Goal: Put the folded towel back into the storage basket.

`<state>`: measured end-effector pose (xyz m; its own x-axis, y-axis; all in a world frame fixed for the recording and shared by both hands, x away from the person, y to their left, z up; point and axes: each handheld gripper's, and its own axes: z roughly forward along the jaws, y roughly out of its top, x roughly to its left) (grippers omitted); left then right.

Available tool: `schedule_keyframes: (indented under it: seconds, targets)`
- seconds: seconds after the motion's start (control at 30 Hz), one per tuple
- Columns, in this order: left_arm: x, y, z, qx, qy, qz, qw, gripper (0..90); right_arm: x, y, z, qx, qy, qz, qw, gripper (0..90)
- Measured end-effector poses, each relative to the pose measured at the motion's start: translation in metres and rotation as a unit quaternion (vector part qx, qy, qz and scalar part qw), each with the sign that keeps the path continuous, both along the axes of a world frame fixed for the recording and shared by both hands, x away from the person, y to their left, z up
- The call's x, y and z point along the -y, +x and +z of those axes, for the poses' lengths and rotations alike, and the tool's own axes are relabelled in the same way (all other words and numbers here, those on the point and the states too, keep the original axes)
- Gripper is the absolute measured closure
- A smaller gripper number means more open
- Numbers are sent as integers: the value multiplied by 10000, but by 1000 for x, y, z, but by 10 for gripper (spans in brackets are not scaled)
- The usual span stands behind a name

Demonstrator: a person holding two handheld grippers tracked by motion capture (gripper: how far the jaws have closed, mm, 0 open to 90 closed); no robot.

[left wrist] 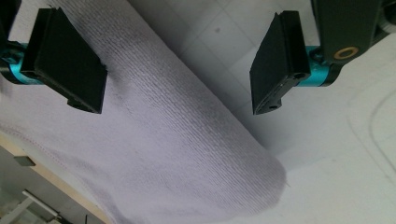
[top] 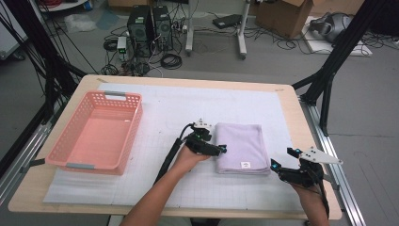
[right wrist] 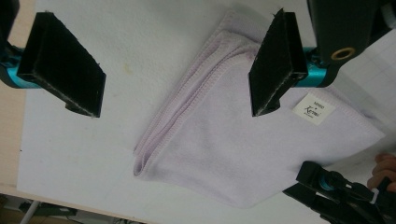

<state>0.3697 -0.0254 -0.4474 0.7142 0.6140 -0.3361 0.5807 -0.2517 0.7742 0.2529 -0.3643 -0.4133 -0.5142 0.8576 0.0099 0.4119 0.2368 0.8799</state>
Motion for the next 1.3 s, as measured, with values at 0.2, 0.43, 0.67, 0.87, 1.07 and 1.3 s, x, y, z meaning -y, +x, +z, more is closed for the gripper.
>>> schedule_keyframes:
  seconds: [0.2,0.43,0.67,0.87,1.07,1.3]
  targets:
    - [6,1,-4,-119,31,-11,9999,188,-1,0,0,4,17,19,10000,176]
    - [16,-1,-5,-245,-105,-128,9996,245,-2,1,0,-24,27,48,10000,176]
    - [19,0,-7,-524,-326,69,9981,438,-2,2,0,-21,138,42,9999,176]
    - [21,-1,-7,-440,-363,37,9984,636,1,2,0,-44,154,0,9999,176]
    - [17,-2,-4,-299,-424,-100,9986,695,0,2,0,-49,156,8,9999,176]
    - [11,-4,5,18,-734,-293,9969,711,2,1,0,-81,195,-35,9998,176]
